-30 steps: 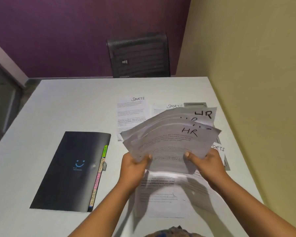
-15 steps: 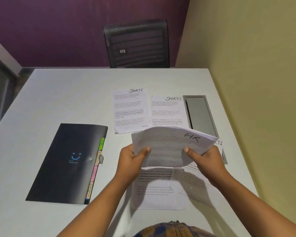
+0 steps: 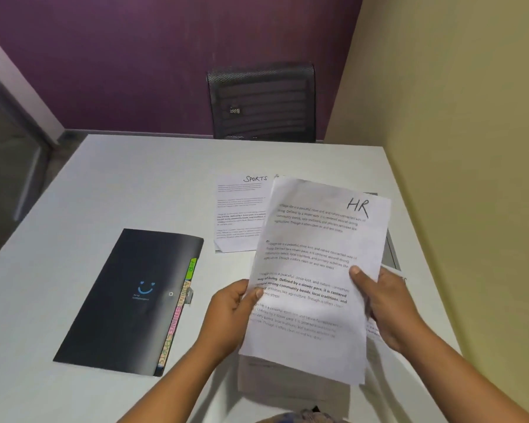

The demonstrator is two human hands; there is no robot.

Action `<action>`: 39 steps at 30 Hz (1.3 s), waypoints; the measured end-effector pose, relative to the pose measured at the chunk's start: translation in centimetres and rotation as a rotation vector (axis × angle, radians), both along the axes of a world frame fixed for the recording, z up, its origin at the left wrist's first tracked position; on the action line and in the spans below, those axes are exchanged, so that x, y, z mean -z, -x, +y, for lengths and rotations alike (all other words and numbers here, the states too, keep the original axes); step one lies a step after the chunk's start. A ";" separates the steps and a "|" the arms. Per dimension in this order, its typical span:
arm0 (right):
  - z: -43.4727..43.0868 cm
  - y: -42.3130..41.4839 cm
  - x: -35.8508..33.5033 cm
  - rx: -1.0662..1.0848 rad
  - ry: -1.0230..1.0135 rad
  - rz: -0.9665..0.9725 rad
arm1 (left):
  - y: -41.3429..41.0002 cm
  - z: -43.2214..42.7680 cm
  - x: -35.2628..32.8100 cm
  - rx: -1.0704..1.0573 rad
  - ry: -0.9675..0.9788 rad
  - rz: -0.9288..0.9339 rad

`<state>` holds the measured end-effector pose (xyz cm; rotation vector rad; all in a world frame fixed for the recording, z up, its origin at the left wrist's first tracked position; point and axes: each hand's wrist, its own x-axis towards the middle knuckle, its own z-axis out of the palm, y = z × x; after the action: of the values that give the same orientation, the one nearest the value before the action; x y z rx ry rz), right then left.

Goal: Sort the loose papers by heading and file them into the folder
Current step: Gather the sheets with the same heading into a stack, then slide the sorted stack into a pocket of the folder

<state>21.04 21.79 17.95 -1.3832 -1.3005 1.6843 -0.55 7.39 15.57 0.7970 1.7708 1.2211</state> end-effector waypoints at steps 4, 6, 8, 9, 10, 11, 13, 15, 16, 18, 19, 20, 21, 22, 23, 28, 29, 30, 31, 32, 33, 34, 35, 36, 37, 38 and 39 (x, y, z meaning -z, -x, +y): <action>-2.5 1.1 1.2 -0.022 -0.133 -0.148 | -0.9 -0.8 0.0 -0.123 -0.051 -0.085; -3.5 1.6 1.3 -0.011 -0.129 -0.151 | -1.2 -1.3 0.1 -0.173 -0.055 -0.085; -4.3 2.0 1.2 -0.026 -0.159 -0.188 | -1.2 -1.8 0.3 -0.220 -0.048 -0.106; -4.6 2.1 1.3 -0.026 -0.167 -0.199 | -1.2 -2.0 0.4 -0.232 -0.048 -0.103; -4.9 2.3 1.4 -0.020 -0.169 -0.205 | -1.0 -2.2 0.6 -0.235 -0.043 -0.097; -5.1 2.4 1.4 -0.009 -0.171 -0.209 | -0.9 -2.4 0.8 -0.236 -0.035 -0.096; -5.5 2.8 1.3 0.013 -0.170 -0.220 | -0.8 -2.6 1.2 -0.239 0.003 -0.083; -6.0 3.3 1.1 0.015 -0.190 -0.238 | -0.5 -2.8 1.9 -0.250 0.072 -0.013; -6.2 3.5 1.0 0.010 -0.200 -0.251 | -0.2 -3.1 2.2 -0.250 0.112 0.060; -6.8 3.9 1.1 0.014 -0.202 -0.264 | 0.8 -3.7 3.0 -0.229 0.181 0.248; -7.1 4.1 1.2 0.017 -0.199 -0.265 | 1.4 -4.1 3.3 -0.226 0.199 0.323; -7.5 4.3 1.4 0.018 -0.193 -0.270 | 2.0 -4.5 3.5 -0.226 0.201 0.372; -7.9 4.5 1.6 0.020 -0.189 -0.272 | 2.5 -4.9 3.7 -0.218 0.190 0.397; -8.4 4.8 1.8 0.030 -0.181 -0.273 | 3.0 -5.3 3.7 -0.203 0.184 0.416; -8.8 5.0 2.0 0.047 -0.171 -0.265 | 3.6 -5.7 3.8 -0.184 0.181 0.446; -10.2 5.8 2.6 0.136 -0.094 -0.248 | 6.7 -7.6 5.6 -0.061 0.236 0.364; -10.5 6.0 2.9 0.149 -0.082 -0.245 | 7.4 -8.0 6.1 -0.024 0.259 0.373; -10.8 6.2 3.1 0.163 -0.070 -0.237 | 8.1 -8.4 6.7 -0.009 0.282 0.404; -11.0 6.3 3.3 0.177 -0.057 -0.230 | 8.8 -8.9 7.2 -0.019 0.299 0.443; -11.3 6.4 3.5 0.191 -0.039 -0.221 | 9.6 -9.4 7.6 -0.041 0.321 0.491; -11.5 6.5 3.8 0.208 -0.020 -0.211 | 10.3 -9.9 8.2 -0.060 0.346 0.558; -11.8 6.6 3.9 0.229 0.000 -0.195 | 11.1 -10.5 8.6 -0.064 0.389 0.648; -12.0 6.7 4.0 0.249 0.017 -0.179 | 11.9 -11.1 9.1 -0.051 0.459 0.748; -12.3 6.9 4.1 0.266 0.031 -0.166 | 12.6 -11.7 9.7 -0.026 0.547 0.839; -12.6 7.1 4.2 0.278 0.040 -0.159 | 13.2 -12.2 10.0 0.004 0.635 0.912; -12.9 7.3 4.2 0.285 0.044 -0.151 | 13.7 -12.8 10.4 0.042 0.719 0.957; -13.2 7.4 4.3 0.291 0.044 -0.149 | 14.2 -13.1 10.8 0.087 0.782 0.982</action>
<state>13.66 8.63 13.63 -1.6623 -1.0826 1.4442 -14.71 -5.75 4.78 1.0283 2.6572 -0.0787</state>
